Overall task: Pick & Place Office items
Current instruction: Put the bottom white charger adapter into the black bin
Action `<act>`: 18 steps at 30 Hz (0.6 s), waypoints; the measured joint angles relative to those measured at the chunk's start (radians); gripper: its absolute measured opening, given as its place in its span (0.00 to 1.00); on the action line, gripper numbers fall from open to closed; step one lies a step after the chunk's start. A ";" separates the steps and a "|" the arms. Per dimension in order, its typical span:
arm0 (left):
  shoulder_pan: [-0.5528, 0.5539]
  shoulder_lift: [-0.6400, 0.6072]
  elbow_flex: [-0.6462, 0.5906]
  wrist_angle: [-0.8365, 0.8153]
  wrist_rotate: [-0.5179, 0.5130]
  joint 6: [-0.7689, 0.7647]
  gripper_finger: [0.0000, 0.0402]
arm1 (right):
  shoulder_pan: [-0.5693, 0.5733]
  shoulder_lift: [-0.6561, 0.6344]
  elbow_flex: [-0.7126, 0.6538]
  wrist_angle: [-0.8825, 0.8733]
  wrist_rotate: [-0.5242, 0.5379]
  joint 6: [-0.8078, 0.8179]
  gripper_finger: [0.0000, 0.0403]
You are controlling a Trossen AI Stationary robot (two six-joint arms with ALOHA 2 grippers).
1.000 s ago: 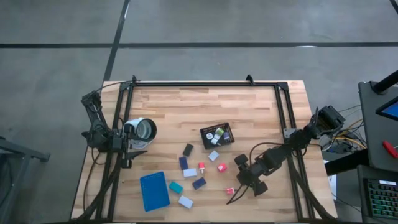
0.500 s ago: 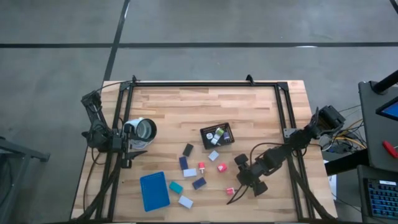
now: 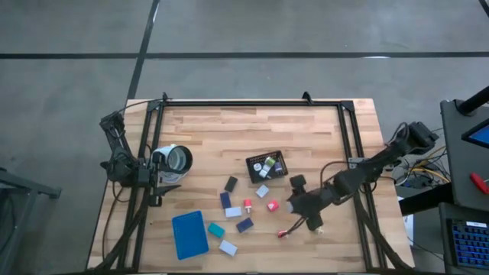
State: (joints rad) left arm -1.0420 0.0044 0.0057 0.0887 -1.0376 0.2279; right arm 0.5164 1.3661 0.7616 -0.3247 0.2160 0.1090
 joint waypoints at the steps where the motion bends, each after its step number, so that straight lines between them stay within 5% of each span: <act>1: 0.000 0.000 0.000 0.000 0.000 0.000 0.56 | -0.008 -0.016 0.000 0.004 0.031 -0.007 0.45; 7: 0.000 0.000 0.000 0.000 0.000 0.000 0.56 | -0.080 -0.084 -0.001 0.066 0.205 -0.015 0.45; 18: 0.000 0.000 0.000 0.000 0.000 0.000 0.56 | -0.272 0.008 -0.001 0.411 0.196 0.021 0.45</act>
State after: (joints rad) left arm -1.0424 0.0040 0.0058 0.0887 -1.0377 0.2283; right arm 0.2443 1.3743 0.7609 0.0860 0.4117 0.1301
